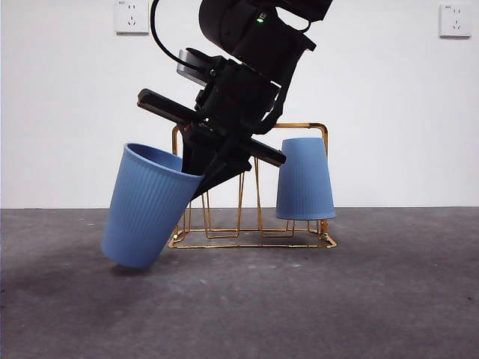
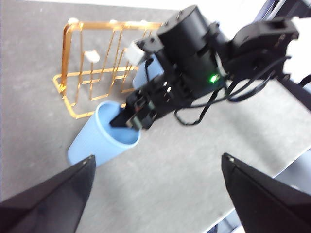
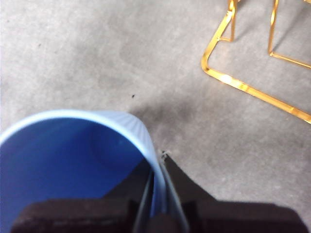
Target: Pick up cup 1,put cup 1 in the cup rack,pick up cup 2,put cup 2 in the cup rack
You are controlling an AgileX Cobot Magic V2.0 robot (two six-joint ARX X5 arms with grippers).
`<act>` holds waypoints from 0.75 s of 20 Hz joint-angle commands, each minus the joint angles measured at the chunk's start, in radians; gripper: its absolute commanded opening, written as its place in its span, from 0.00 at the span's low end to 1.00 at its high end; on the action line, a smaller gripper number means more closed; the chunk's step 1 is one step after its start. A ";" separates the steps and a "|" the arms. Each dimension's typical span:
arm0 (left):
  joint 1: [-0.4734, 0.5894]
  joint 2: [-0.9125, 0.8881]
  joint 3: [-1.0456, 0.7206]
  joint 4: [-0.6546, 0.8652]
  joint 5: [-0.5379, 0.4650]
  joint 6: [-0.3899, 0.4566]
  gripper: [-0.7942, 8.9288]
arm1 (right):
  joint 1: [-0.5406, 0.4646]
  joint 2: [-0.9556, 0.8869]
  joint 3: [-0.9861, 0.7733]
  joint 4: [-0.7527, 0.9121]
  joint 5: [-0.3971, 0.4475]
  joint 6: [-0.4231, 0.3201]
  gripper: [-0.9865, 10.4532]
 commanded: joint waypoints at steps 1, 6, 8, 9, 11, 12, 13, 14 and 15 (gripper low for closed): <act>-0.001 -0.003 -0.006 0.042 0.024 -0.021 0.53 | 0.002 0.001 -0.005 -0.003 -0.018 -0.005 0.08; -0.001 -0.002 -0.006 0.242 0.090 -0.047 0.53 | 0.001 -0.225 -0.005 -0.064 0.005 -0.079 0.08; 0.000 0.002 -0.006 0.365 0.125 -0.061 0.53 | 0.000 -0.387 -0.005 -0.069 0.051 -0.111 0.08; 0.000 0.007 -0.006 0.430 0.151 -0.066 0.54 | 0.000 -0.472 -0.005 -0.068 0.073 -0.125 0.08; 0.000 0.030 -0.006 0.566 0.203 -0.095 0.58 | 0.000 -0.636 -0.005 -0.067 0.101 -0.157 0.08; 0.000 0.048 -0.006 0.645 0.244 -0.109 0.60 | 0.000 -0.712 -0.005 -0.063 0.114 -0.171 0.08; 0.000 0.072 -0.006 0.725 0.288 -0.132 0.60 | 0.000 -0.783 -0.005 -0.051 0.122 -0.185 0.08; 0.000 0.101 -0.006 0.806 0.330 -0.158 0.60 | 0.000 -0.846 -0.005 -0.026 0.124 -0.196 0.08; 0.000 0.135 -0.006 0.891 0.372 -0.190 0.61 | 0.000 -0.903 -0.005 0.006 0.124 -0.200 0.08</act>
